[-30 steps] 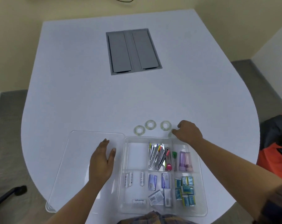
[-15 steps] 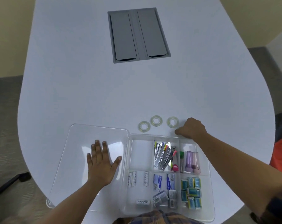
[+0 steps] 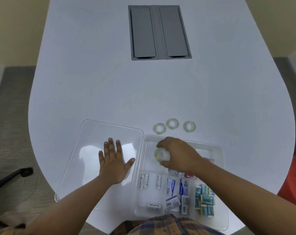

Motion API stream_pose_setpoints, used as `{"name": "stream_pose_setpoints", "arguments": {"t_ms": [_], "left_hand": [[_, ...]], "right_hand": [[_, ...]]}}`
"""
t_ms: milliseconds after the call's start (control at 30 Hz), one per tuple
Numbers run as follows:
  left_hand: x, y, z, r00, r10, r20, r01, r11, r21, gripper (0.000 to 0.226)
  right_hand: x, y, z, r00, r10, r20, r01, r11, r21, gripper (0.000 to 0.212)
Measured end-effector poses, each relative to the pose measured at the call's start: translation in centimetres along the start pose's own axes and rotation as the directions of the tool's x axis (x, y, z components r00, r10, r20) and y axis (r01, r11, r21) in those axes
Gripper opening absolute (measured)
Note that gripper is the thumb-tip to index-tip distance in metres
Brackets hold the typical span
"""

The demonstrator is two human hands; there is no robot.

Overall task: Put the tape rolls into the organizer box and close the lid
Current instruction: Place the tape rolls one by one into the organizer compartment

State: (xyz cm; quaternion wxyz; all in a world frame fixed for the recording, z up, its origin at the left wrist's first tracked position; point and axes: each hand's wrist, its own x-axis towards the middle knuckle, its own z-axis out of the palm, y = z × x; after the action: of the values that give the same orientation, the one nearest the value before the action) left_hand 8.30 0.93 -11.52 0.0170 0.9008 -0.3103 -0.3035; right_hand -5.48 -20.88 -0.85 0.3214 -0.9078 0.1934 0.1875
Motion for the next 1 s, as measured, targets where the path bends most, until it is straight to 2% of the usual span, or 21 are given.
{"name": "stream_pose_setpoints", "arguments": {"t_ms": [133,233,400,500,633,767,900,1000], "left_hand": [[0.5,-0.2,-0.5,0.997,0.004,0.081,-0.004,1.0,0.002,0.099],[0.4,-0.3,-0.7,0.995,0.006,0.104,-0.005,1.0,-0.005,0.1],[0.1,0.1,-1.1,0.993,-0.004,0.115,0.004,1.0,0.007,0.101],[-0.1,0.2,-1.3,0.993,-0.009,0.121,0.007,1.0,0.017,0.11],[0.0,0.1,-1.2,0.992,-0.004,0.124,0.002,1.0,0.012,0.109],[0.1,-0.2,-1.1,0.991,0.0,0.133,-0.001,1.0,0.005,0.107],[0.4,-0.1,-1.0,0.99,0.004,0.138,-0.005,1.0,0.006,0.102],[0.3,-0.3,-0.8,0.991,0.01,0.133,-0.01,1.0,0.006,0.1]], "right_hand": [[0.8,-1.2,1.8,0.985,-0.032,0.169,0.081,0.954,-0.288,0.058],[1.4,-1.5,2.6,0.973,-0.017,0.231,0.119,0.893,-0.434,0.05],[1.6,-1.6,3.5,0.978,-0.01,0.207,0.114,0.859,-0.499,0.043],[1.6,-1.5,4.0,0.981,-0.019,0.191,0.119,0.843,-0.525,0.042],[1.5,-1.1,4.3,0.982,-0.023,0.189,0.115,0.862,-0.493,0.04],[1.2,-1.0,3.2,0.986,-0.012,0.166,0.068,0.939,-0.336,0.045],[2.4,-1.1,0.3,0.999,-0.016,-0.051,0.005,0.981,-0.193,0.039],[4.2,-0.5,-1.6,0.985,0.016,-0.174,-0.043,0.988,-0.151,0.028]]}}
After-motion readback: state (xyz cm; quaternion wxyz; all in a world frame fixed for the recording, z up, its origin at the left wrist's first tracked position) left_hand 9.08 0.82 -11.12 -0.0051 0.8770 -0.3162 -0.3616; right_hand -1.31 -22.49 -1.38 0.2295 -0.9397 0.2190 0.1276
